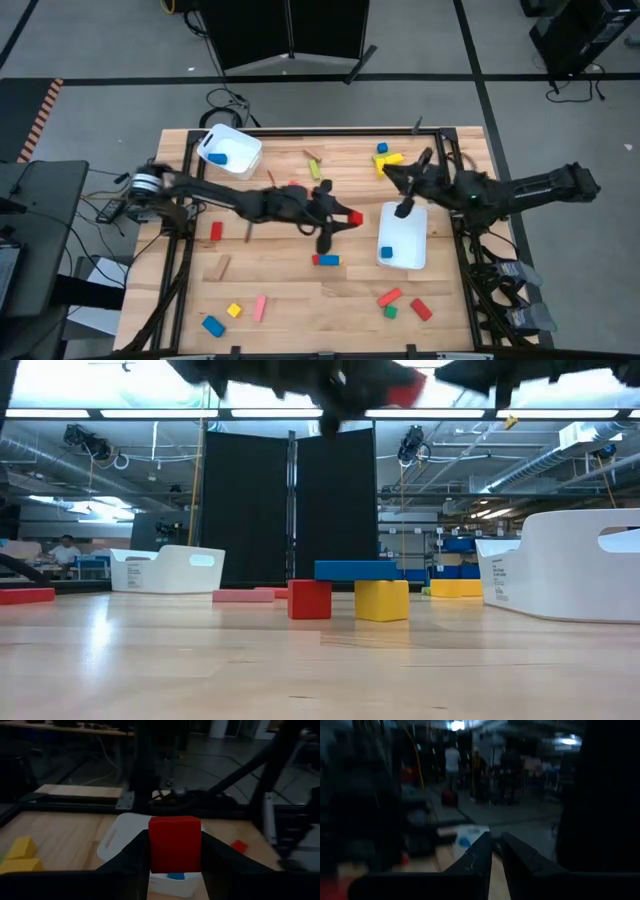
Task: Sort blocks by size
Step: Put the top red cube block into the bottom white bin
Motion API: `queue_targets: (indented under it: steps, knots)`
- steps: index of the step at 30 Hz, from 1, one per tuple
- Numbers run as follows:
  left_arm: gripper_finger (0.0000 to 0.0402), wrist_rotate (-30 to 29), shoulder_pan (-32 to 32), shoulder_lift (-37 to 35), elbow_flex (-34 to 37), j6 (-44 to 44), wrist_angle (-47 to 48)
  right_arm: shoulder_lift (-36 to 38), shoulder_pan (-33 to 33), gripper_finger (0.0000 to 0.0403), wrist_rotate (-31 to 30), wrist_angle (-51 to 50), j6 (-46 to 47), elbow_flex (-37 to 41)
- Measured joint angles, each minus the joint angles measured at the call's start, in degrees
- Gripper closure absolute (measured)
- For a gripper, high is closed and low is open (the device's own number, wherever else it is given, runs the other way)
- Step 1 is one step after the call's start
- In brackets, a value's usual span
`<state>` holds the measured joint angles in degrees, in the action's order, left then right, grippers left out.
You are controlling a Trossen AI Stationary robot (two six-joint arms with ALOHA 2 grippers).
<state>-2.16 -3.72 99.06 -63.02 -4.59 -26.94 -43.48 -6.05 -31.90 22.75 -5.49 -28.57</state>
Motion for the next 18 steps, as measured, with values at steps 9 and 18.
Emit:
queue_targets:
  steps: [9, 18]
  knots:
    - [0.0262, -0.3, 2.1, 20.5, -9.8, -0.9, -13.5, 5.1, -3.7, 0.0350, 0.0, 3.4, -1.8, -0.4]
    - [0.0261, 3.6, 2.3, 32.6, -29.2, -2.3, 0.1, 5.4, -5.6, 0.0350, 0.0, 3.4, -1.6, -0.4]
